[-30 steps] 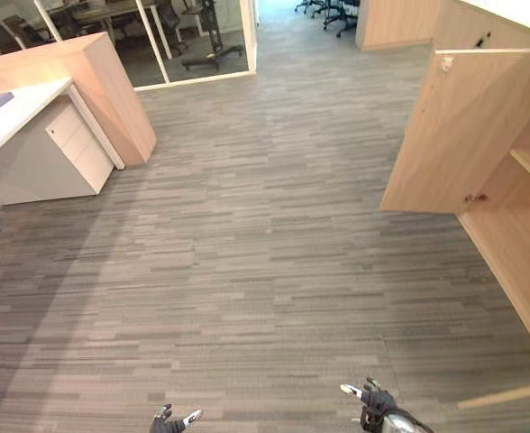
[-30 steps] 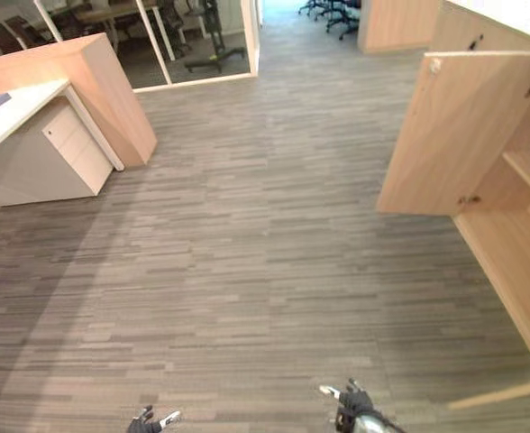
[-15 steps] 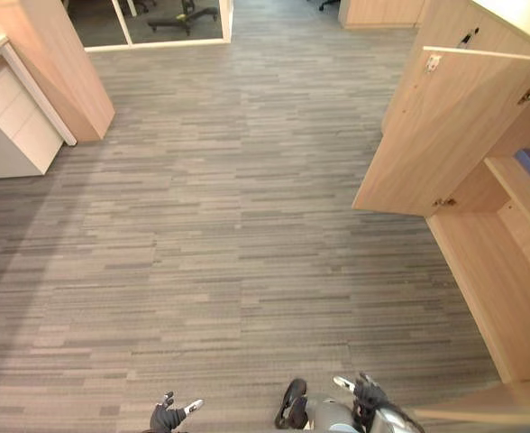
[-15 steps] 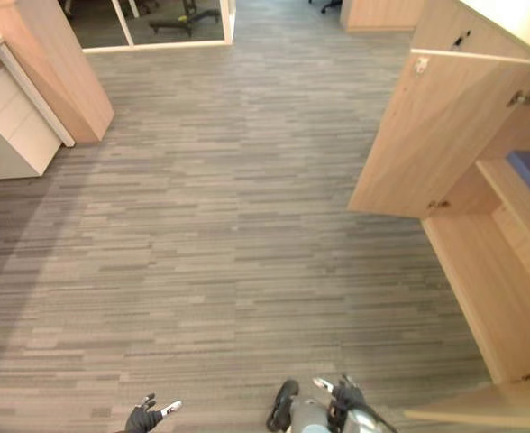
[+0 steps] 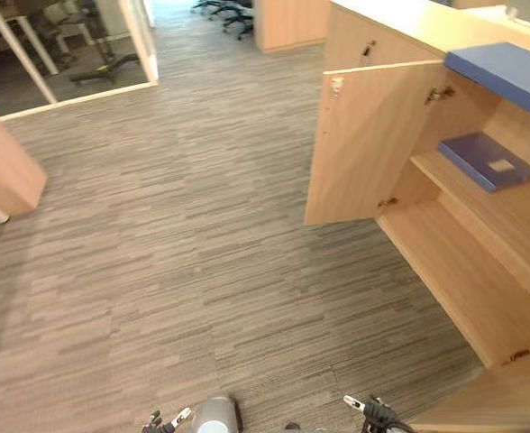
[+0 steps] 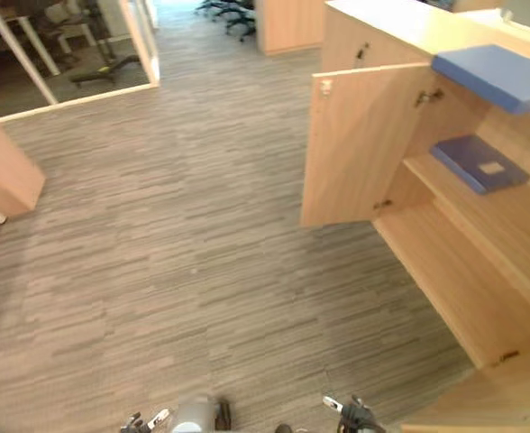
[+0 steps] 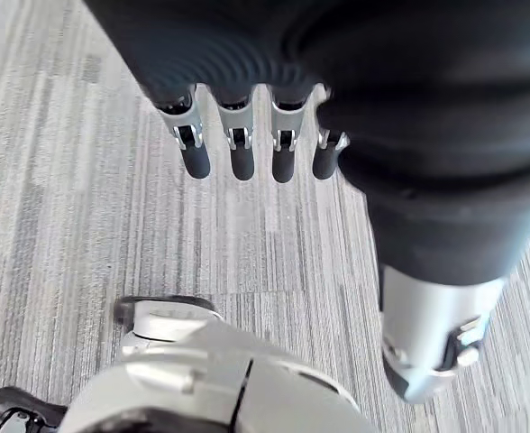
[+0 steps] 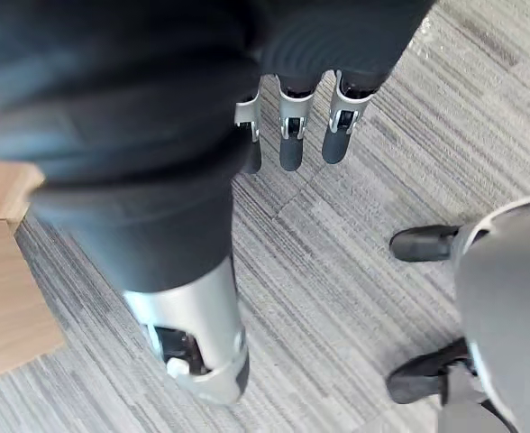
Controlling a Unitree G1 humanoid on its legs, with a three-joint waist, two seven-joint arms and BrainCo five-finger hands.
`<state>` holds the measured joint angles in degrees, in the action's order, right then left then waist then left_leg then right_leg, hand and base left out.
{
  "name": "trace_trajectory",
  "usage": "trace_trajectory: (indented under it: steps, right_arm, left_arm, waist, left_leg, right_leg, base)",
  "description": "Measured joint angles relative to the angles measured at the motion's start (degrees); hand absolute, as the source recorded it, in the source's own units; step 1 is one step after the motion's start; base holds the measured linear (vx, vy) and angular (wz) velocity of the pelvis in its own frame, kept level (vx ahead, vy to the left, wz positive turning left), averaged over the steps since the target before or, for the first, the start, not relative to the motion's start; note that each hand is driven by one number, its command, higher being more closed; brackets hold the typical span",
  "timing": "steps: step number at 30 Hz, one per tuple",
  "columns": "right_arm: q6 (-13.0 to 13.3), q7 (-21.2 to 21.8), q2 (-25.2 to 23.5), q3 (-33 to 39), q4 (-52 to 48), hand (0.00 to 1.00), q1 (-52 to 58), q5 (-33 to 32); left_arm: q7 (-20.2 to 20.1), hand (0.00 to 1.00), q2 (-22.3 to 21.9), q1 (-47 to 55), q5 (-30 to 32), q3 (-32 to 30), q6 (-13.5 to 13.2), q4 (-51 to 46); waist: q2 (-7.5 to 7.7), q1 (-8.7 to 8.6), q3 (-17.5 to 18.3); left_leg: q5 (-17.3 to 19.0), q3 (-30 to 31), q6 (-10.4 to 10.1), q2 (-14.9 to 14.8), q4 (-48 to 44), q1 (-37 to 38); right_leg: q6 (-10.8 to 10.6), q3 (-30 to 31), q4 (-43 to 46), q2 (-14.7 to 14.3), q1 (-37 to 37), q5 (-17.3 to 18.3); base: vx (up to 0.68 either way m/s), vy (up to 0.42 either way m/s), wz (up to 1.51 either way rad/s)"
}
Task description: Walk over to the cabinet, pick up the folder, carry it to the office cabinet, place the folder inside the office cabinet, then close the office cabinet door
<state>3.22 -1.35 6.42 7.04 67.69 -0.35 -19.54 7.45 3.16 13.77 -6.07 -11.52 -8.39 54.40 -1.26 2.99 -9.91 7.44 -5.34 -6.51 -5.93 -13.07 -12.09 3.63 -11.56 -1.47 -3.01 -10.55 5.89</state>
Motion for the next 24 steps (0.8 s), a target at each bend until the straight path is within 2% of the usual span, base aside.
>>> trace_trajectory:
  steps: [1, 2, 3, 4, 5, 6, 8, 11, 12, 13, 15, 16, 17, 18, 19, 20, 22, 23, 24]
  right_arm:
    - [0.1, 0.0, -0.4, -0.4, 0.0, 0.0, 0.2, -1.0]
    - [0.2, 0.0, -0.6, -0.4, 0.0, 0.0, 0.3, -1.8]
    - [0.3, 0.0, -1.0, -0.4, -0.1, 0.0, 0.6, -2.3]
    - [0.4, 0.1, -1.1, -0.4, -0.1, 0.0, 0.9, -2.8]
    - [0.4, 0.3, -1.1, -0.4, -0.4, 0.0, 1.0, -3.6]
    - [0.4, 0.8, -1.7, -0.4, -0.5, 0.0, 0.7, -4.0]
    - [0.4, 1.3, -2.0, 0.1, -0.5, 0.0, 0.5, -4.0]
    - [0.1, 2.5, -2.0, 2.2, -0.4, 0.0, 0.5, -3.0]
    - [0.0, 2.7, -1.9, 3.1, -0.4, 0.0, 0.5, -2.4]
    - [-0.5, 3.4, -1.3, 5.4, -0.5, 0.0, 1.2, -0.8]
    - [-0.8, 3.6, -1.1, 7.0, -0.6, 0.0, 2.2, 0.3]
    - [-0.9, 3.6, -1.1, 7.8, -0.6, 0.0, 3.0, 0.3]
    - [-0.7, 3.5, -0.9, 9.5, -1.2, 0.0, 3.3, 0.4]
    - [-0.5, 3.3, -0.8, 9.7, -1.8, 0.0, 3.5, 0.4]
    - [-0.3, 3.2, -0.3, 9.7, -2.2, 0.0, 3.7, 0.4]
    - [-0.3, 3.2, 0.1, 9.7, -2.2, 0.0, 3.8, 0.4]
    - [-0.3, 3.4, 0.0, 9.9, -2.3, 0.0, 3.8, 0.2]
    - [-0.5, 3.5, 0.0, 9.9, -2.3, 0.0, 3.5, 0.2]
    - [-0.5, 3.6, -0.1, 9.8, -2.3, 0.0, 3.2, 0.3]
  left_arm:
    - [0.0, 0.0, -0.1, 0.0, 0.2, 0.0, 0.0, 0.1]
    - [0.0, 0.0, 0.0, 0.0, 0.2, 0.0, 0.1, 0.1]
    - [-0.1, 0.0, -0.1, 0.0, 0.1, 0.0, 0.1, 0.2]
    - [-0.2, 0.0, -0.2, 0.0, 0.0, 0.1, 0.2, 0.3]
    - [-0.4, 0.0, -0.4, 0.0, -0.3, 0.1, 0.2, 0.4]
    - [-0.9, 0.0, 0.6, -0.6, -0.9, 0.2, 0.3, 1.0]
    - [-1.4, 0.0, 0.9, -1.2, -1.5, 0.4, 0.3, 1.5]
    - [-3.3, 0.0, 0.7, -1.2, -3.9, 1.0, 0.5, 2.9]
    - [-3.7, 0.0, 0.7, -1.2, -4.1, 1.2, 0.6, 3.2]
    - [-4.7, 0.0, 0.5, -1.2, -4.8, 1.6, 0.7, 3.7]
    - [-5.0, 0.0, 0.9, -1.3, -5.0, 2.5, 0.6, 3.7]
    - [-5.3, 0.0, 1.2, -1.3, -5.1, 3.0, 0.6, 3.7]
    - [-5.5, 0.0, 1.3, -1.1, -5.2, 3.6, 0.7, 4.0]
    - [-5.5, 0.0, 1.4, -1.0, -5.2, 3.7, 0.8, 4.1]
    - [-5.7, 0.0, 1.4, -0.9, -5.2, 3.8, 1.0, 4.1]
    - [-6.2, 0.0, 1.4, -1.1, -5.2, 3.9, 1.3, 4.1]
    - [-6.6, 0.0, 1.7, -1.2, -5.2, 4.5, 1.4, 4.1]
    - [-6.6, 0.0, 1.6, -1.4, -5.2, 4.7, 1.4, 4.1]
    - [-6.6, 0.0, 1.7, -1.6, -5.2, 4.8, 1.4, 4.1]
  waist:
    - [-0.2, 0.34, -0.1]
    - [-0.32, 0.56, -0.1]
    - [-0.82, 0.93, 0.2]
    - [-0.94, 1.15, 0.7]
    - [-1.29, 1.28, 1.3]
    - [-0.19, 1.11, 1.2]
    - [0.17, 1.13, 1.7]
    - [-0.83, 1.23, 2.9]
    - [-1.2, 1.22, 3.1]
    - [-2.08, 0.98, 3.7]
    - [-1.98, 0.43, 3.7]
    - [-1.83, 0.26, 3.8]
    - [-2.07, -0.15, 4.0]
    - [-1.99, -0.54, 4.1]
    - [-2.0, -1.37, 4.1]
    - [-2.26, -2.19, 3.9]
    - [-2.55, -2.43, 3.3]
    - [-2.74, -2.46, 2.7]
    - [-2.69, -2.46, 2.2]
  left_leg:
    - [-2.4, 2.7, -0.4, 0.6, 4.9, -0.1]
    - [-3.3, 3.6, -0.3, 0.6, 6.0, -0.2]
    - [-5.7, 5.2, -0.1, 0.8, 6.6, -0.6]
    - [-9.6, 5.7, 0.3, 1.0, 5.7, -0.5]
    - [-14.3, 5.3, 2.0, 1.3, 5.3, 0.0]
    - [-13.2, 3.1, 3.4, 2.6, 4.4, 0.2]
    - [-10.8, -0.8, 5.5, 4.0, 3.0, 0.5]
    - [-6.1, -7.3, 8.0, 5.8, 2.1, 3.0]
    - [-5.4, -8.3, 8.5, 6.1, 2.3, 3.9]
    - [-4.2, -10.6, 9.6, 7.4, 4.3, 8.0]
    - [-3.4, -11.6, 10.5, 8.8, 5.3, 10.9]
    - [-2.9, -12.6, 11.0, 9.8, 6.1, 12.9]
    - [-2.3, -13.9, 11.9, 11.2, 7.7, 15.7]
    - [-2.2, -14.0, 12.0, 11.8, 8.4, 16.4]
    - [-2.1, -13.9, 12.1, 12.1, 9.3, 17.5]
    - [-2.1, -13.9, 12.1, 11.5, 10.3, 18.7]
    - [-2.0, -14.3, 11.7, 10.2, 10.7, 19.7]
    - [-1.5, -15.0, 10.7, 8.4, 10.7, 20.9]
    - [-1.1, -15.7, 10.0, 7.4, 10.7, 22.0]
  right_leg:
    - [-0.6, 2.0, -0.4, -0.1, -1.4, 0.4]
    - [-0.9, 2.8, -0.4, -0.1, -2.1, 0.6]
    - [-2.5, 4.7, -0.2, -0.1, -3.1, 1.8]
    - [-3.5, 6.3, 0.4, 0.3, -3.2, 2.6]
    - [-5.3, 8.7, 1.7, 1.2, -2.9, 4.1]
    - [-6.2, 9.6, 3.7, 3.5, -2.2, 5.0]
    - [-6.3, 11.1, 6.1, 6.3, 0.1, 5.1]
    - [-7.4, 14.5, 12.0, 10.3, 3.3, 5.7]
    - [-7.7, 15.2, 14.8, 10.8, 4.5, 5.9]
    - [-8.5, 16.6, 26.9, 12.1, 8.8, 6.4]
    - [-8.3, 16.6, 35.9, 13.5, 11.9, 5.8]
    - [-7.3, 16.3, 42.0, 14.8, 14.0, 4.5]
    - [-5.4, 13.3, 49.3, 17.6, 16.8, 1.7]
    - [-4.9, 11.2, 51.1, 19.0, 17.4, 1.4]
    - [-4.9, 7.4, 52.7, 20.8, 17.8, 1.8]
    - [-5.8, 1.6, 52.5, 21.7, 18.6, 4.3]
    - [-7.0, -3.0, 49.7, 20.4, 19.1, 7.7]
    - [-7.2, -6.4, 44.3, 18.1, 19.4, 9.3]
    - [-7.2, -8.3, 40.8, 16.9, 19.5, 9.3]
  base:
    - [0.3, 0.141, -0.69]
    - [0.35, 0.172, -0.83]
    - [0.39, 0.216, -0.8]
    - [0.49, 0.282, -1.0]
    - [0.5, 0.305, -0.95]
    - [0.4, 0.248, -0.79]
    - [0.29, 0.207, -0.71]
    - [0.28, 0.244, -1.01]
    - [0.29, 0.318, -1.07]
    - [0.27, 0.348, -0.71]
    - [0.19, 0.264, -0.41]
    - [0.18, 0.222, -0.38]
    - [0.18, 0.222, -0.34]
    - [0.17, 0.172, -0.23]
    - [0.15, 0.088, -0.1]
    - [0.2, 0.068, -0.14]
    - [0.12, -0.034, -0.23]
    - [0.08, -0.116, -0.31]
    - [0.08, -0.144, -0.35]
